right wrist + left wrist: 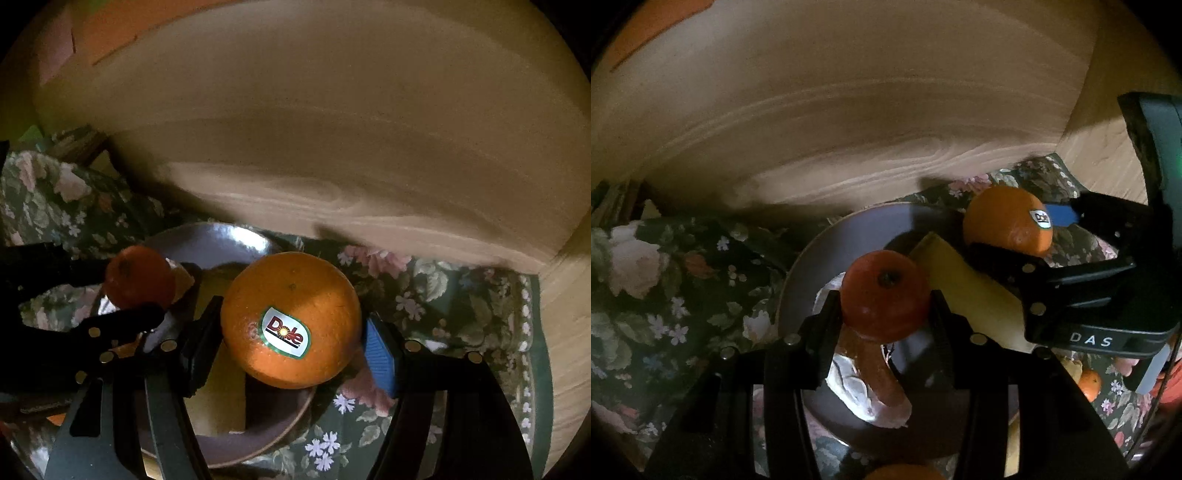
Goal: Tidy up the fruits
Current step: 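Set the apple and the Dole orange on the dark plate, opening both tools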
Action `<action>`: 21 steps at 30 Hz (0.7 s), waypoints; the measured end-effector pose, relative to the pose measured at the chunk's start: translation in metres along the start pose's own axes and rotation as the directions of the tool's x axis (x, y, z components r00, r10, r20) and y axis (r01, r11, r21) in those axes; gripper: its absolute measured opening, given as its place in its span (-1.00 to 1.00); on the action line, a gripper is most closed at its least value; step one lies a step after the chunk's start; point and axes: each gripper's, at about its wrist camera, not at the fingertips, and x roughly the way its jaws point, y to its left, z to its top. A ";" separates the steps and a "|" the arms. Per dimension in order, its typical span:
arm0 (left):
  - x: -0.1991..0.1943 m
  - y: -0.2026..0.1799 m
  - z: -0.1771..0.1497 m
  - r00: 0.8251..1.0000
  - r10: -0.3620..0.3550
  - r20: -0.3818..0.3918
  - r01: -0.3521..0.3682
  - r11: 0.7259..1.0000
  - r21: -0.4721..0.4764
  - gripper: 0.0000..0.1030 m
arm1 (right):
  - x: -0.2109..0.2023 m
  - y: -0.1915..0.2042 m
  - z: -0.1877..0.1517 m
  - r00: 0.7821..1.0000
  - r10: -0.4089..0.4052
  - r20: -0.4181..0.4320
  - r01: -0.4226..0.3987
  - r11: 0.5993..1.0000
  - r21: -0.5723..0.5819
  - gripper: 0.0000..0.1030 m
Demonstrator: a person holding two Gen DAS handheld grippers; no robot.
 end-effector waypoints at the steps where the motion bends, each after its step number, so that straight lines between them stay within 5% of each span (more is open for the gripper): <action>1: 0.001 0.000 0.001 1.000 -0.009 -0.009 0.009 1.000 -0.004 -0.10 | 0.001 -0.001 0.000 1.000 0.010 0.002 -0.010 1.000 0.007 0.29; 6: 0.004 0.003 0.003 1.000 -0.008 -0.022 0.008 1.000 0.000 -0.02 | 0.000 -0.002 0.002 1.000 0.017 -0.018 -0.017 1.000 0.010 0.30; 9: -0.002 0.000 0.005 1.000 0.016 0.015 -0.016 1.000 0.002 0.41 | 0.000 -0.002 0.006 0.999 0.023 -0.039 -0.023 1.000 0.012 0.30; 12: -0.013 0.000 0.006 0.996 0.068 0.056 -0.068 0.998 0.000 0.60 | 0.001 -0.005 0.008 0.999 0.020 -0.050 -0.019 1.000 0.022 0.30; 21: -0.063 0.012 -0.012 0.991 0.055 0.126 -0.048 0.997 -0.059 0.60 | -0.058 0.017 -0.001 0.996 -0.041 0.079 0.047 0.996 -0.081 0.63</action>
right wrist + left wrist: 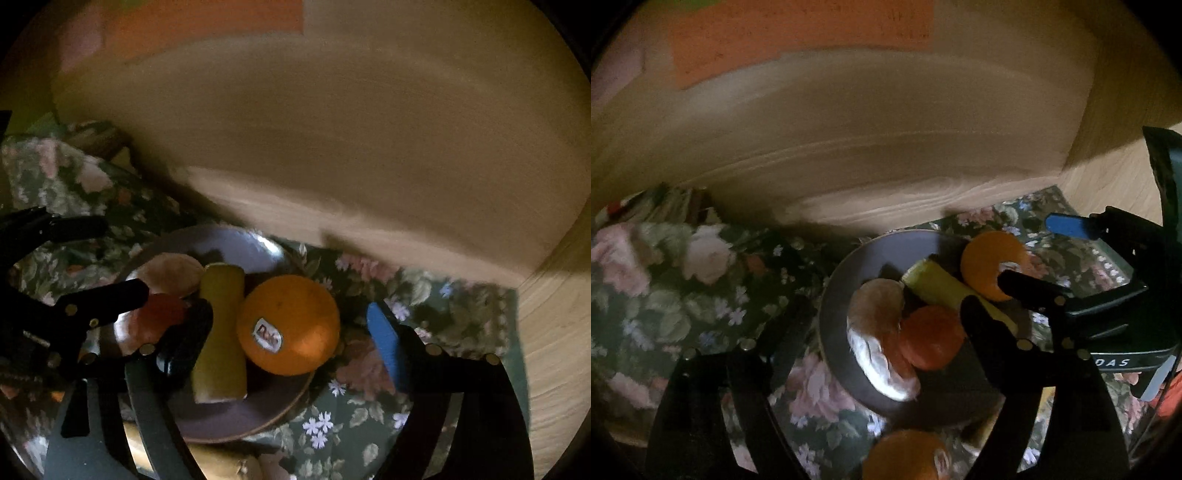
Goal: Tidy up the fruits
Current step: 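Set the apple and the Dole orange on the dark plate, opening both tools, then grasp the long yellow cylinder with the left tool and lift it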
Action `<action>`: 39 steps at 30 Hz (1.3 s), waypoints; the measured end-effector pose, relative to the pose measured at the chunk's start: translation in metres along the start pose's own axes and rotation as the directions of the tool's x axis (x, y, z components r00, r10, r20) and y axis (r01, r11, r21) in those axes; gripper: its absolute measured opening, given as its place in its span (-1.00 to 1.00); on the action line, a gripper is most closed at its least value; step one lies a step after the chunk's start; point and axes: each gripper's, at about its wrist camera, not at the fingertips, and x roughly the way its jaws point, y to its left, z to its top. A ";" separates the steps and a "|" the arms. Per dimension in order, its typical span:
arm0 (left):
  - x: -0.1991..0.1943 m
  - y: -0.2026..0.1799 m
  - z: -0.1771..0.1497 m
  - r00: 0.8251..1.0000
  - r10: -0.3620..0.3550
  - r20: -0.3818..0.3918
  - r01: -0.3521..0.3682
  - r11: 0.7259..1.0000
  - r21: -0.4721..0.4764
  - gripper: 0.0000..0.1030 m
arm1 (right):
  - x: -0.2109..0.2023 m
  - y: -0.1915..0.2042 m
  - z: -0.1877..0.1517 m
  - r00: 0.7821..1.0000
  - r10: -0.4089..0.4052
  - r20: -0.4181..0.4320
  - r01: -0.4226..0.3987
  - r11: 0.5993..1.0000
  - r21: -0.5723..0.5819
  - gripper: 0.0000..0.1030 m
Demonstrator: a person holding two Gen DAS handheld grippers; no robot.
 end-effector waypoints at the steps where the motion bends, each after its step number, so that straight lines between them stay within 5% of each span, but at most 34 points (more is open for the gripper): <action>1: -0.006 0.000 -0.003 1.000 -0.003 0.008 0.003 1.000 -0.002 0.60 | -0.008 0.002 -0.001 1.000 0.005 0.012 -0.004 1.000 -0.001 0.63; 11: -0.060 0.002 -0.053 0.999 -0.009 0.052 0.011 1.000 -0.027 0.61 | -0.061 0.020 -0.039 0.996 0.028 0.082 -0.030 0.999 0.022 0.63; 22: -0.078 -0.035 -0.092 0.995 -0.077 0.059 0.077 0.997 0.000 0.61 | -0.078 0.012 -0.102 0.999 -0.008 0.051 0.004 0.995 0.096 0.63; 32: -0.035 -0.083 -0.095 0.991 -0.126 -0.045 0.130 0.988 0.087 0.06 | -0.084 -0.007 -0.145 0.999 0.016 0.031 -0.020 0.986 0.163 0.62; 39: -0.008 -0.089 -0.098 0.991 -0.088 -0.097 0.100 0.988 0.121 0.07 | -0.063 -0.008 -0.139 0.995 0.093 -0.020 -0.090 0.987 0.132 0.28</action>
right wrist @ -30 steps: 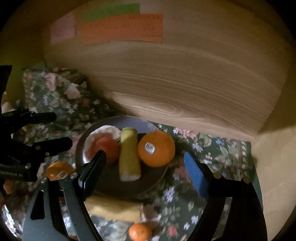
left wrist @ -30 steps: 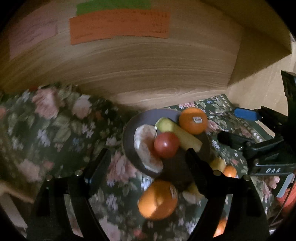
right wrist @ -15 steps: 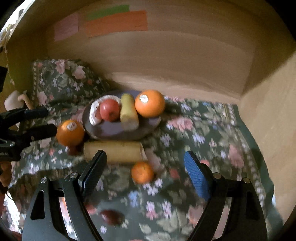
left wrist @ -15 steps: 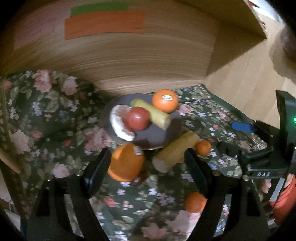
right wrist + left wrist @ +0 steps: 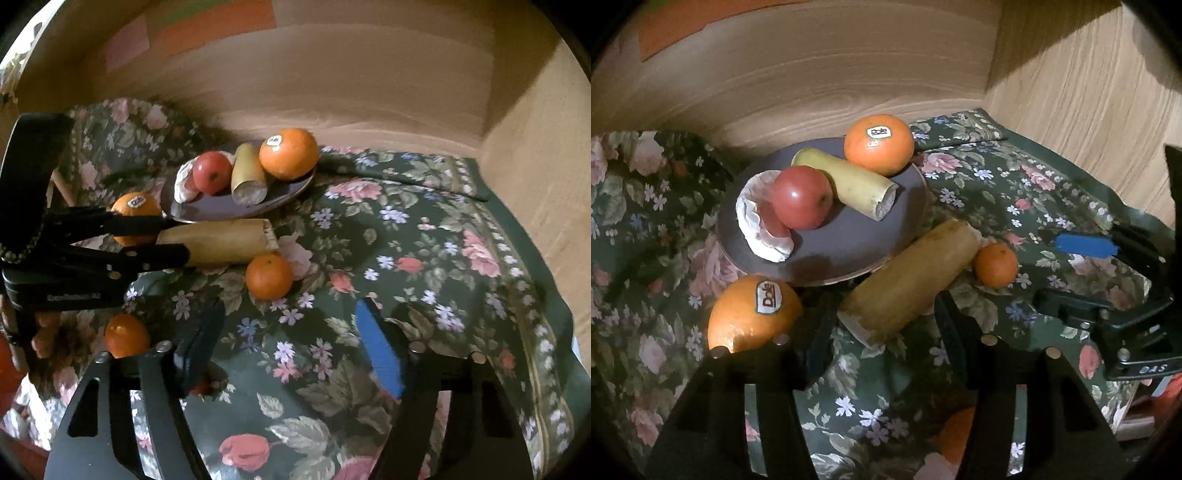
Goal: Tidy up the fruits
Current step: 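Grasp the long yellow cylinder with the left tool and lift it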
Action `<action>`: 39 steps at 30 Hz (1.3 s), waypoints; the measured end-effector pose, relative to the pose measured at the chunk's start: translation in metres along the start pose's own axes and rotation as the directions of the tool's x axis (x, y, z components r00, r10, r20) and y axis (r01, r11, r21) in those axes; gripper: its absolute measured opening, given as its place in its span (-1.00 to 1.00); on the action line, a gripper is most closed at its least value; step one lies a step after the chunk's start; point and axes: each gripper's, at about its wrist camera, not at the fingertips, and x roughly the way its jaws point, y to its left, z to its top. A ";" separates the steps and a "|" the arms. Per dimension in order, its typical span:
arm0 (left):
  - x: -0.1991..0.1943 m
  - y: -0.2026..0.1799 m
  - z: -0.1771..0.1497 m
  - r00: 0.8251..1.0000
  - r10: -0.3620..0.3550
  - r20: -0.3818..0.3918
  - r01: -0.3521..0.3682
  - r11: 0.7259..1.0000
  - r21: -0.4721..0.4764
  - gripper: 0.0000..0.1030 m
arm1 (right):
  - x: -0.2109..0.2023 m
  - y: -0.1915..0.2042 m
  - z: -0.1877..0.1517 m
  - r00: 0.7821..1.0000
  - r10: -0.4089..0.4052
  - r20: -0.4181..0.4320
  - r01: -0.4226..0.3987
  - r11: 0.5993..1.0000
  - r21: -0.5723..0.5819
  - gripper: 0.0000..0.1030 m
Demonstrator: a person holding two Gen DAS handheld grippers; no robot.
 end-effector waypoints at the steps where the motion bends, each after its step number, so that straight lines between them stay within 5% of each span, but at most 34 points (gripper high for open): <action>1: 0.000 -0.001 -0.001 1.000 0.005 -0.001 -0.005 1.000 0.009 0.09 | 0.004 0.000 0.001 1.000 0.009 -0.009 -0.009 1.000 -0.003 0.24; 11: 0.012 -0.010 0.000 0.998 0.057 -0.037 -0.053 0.995 0.086 0.17 | 0.033 0.005 0.007 0.996 0.038 -0.077 -0.041 0.999 -0.033 -0.16; 15: 0.009 -0.007 -0.001 0.999 0.045 -0.030 -0.042 0.996 0.083 -0.03 | 0.034 0.006 0.010 0.996 0.051 -0.075 -0.054 0.998 -0.038 -0.38; 26: -0.016 -0.014 -0.008 0.996 -0.071 -0.061 0.076 0.994 0.074 -0.42 | 0.008 -0.001 0.004 0.999 0.030 -0.027 -0.030 0.999 -0.015 -0.39; 36: 0.004 -0.016 0.017 0.994 -0.018 -0.105 0.032 0.991 0.133 -0.19 | -0.006 -0.019 -0.011 1.000 0.007 -0.020 -0.006 0.999 0.046 -0.39; 39: 0.019 -0.012 0.015 0.985 -0.070 -0.156 0.086 0.991 0.102 -0.16 | -0.007 -0.019 -0.013 1.000 0.007 -0.021 -0.006 0.999 0.038 -0.39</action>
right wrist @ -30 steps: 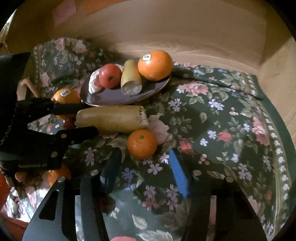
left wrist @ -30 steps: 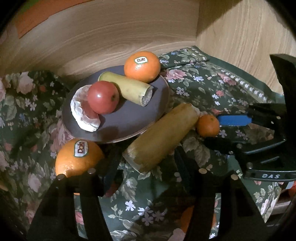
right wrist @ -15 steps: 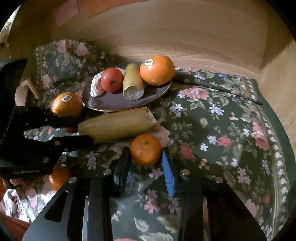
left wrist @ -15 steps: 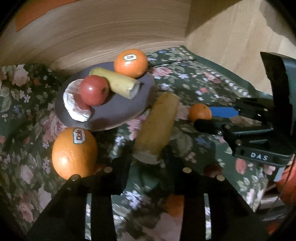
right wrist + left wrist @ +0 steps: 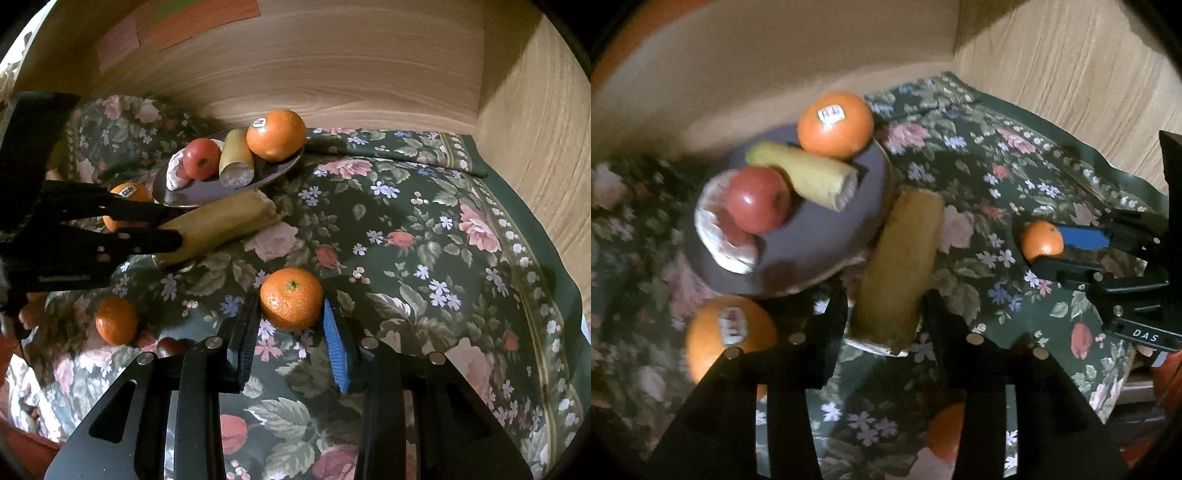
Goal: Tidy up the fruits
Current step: 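Grasp the long yellow cylinder with the left tool and lift it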
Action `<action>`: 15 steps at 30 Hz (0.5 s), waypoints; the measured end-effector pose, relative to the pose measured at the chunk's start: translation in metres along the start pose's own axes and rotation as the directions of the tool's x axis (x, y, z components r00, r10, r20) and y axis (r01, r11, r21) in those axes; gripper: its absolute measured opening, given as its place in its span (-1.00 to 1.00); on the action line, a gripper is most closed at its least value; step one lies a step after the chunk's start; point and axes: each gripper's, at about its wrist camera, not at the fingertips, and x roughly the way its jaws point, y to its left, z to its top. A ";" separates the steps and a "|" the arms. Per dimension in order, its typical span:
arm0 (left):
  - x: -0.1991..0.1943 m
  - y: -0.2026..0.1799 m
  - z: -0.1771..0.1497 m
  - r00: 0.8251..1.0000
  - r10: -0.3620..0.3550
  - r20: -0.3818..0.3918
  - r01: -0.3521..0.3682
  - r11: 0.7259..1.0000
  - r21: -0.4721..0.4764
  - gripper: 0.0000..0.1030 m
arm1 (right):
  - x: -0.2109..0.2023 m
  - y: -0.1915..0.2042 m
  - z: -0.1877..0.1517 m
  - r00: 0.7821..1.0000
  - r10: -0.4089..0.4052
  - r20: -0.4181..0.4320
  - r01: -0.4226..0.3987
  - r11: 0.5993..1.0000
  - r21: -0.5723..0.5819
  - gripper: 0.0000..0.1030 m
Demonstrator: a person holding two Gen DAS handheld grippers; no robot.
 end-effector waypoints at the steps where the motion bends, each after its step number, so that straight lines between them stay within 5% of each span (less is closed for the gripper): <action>1: 0.002 -0.001 0.000 1.000 0.010 0.005 -0.010 1.000 0.004 -0.15 | 0.000 0.000 0.000 1.000 -0.002 0.001 0.002 1.000 -0.005 -0.39; 15: -0.016 -0.007 -0.030 0.998 0.061 -0.017 -0.060 0.997 0.052 -0.23 | 0.003 0.008 0.005 0.999 0.032 0.022 -0.032 0.999 -0.023 -0.39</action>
